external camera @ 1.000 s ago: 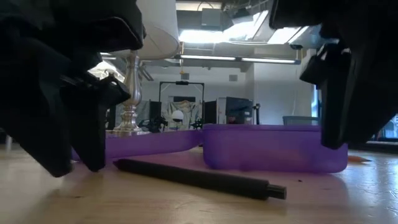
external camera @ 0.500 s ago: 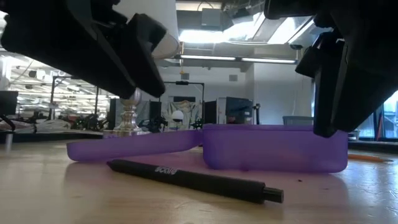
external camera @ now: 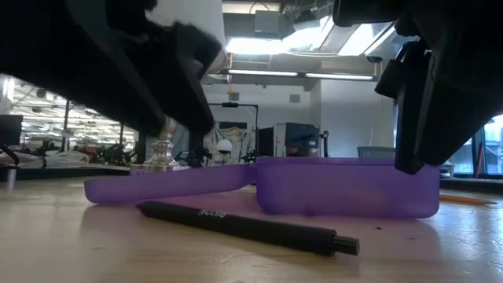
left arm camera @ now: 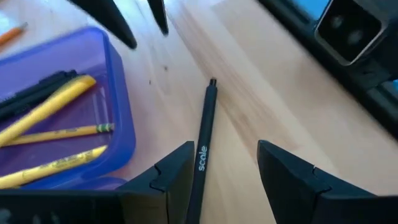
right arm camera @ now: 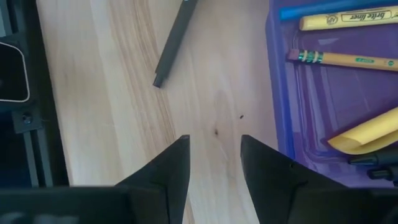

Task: Pick & place school supplies into a supply box
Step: Put the black pen into the purple supply box, then put the orange pencil into the purple supply box

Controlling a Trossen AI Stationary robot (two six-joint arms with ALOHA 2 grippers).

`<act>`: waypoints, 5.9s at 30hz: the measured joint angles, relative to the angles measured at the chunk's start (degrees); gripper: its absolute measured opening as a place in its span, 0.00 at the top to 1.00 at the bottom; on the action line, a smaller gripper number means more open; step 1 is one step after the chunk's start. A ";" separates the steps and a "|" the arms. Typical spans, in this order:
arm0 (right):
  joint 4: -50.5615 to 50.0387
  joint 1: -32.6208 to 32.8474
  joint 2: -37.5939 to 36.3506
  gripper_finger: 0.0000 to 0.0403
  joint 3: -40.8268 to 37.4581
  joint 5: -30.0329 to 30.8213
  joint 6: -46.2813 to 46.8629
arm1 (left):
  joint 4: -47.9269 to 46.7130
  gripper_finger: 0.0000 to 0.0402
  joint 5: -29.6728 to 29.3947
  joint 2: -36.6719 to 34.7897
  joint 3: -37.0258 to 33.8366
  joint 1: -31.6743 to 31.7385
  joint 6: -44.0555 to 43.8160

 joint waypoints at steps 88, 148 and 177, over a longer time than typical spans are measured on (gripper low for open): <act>-44.71 6.71 -21.57 0.64 -20.72 13.29 39.15 | 22.66 0.93 -17.62 10.58 0.00 15.15 -52.32; -14.36 -43.62 -23.52 0.64 -20.63 3.89 -12.50 | -1.72 0.80 0.20 -23.84 -12.78 6.70 -10.91; -4.47 -47.35 -23.17 0.64 -31.07 0.44 -10.62 | 1.86 0.81 -6.27 -23.85 -14.53 -2.27 -12.49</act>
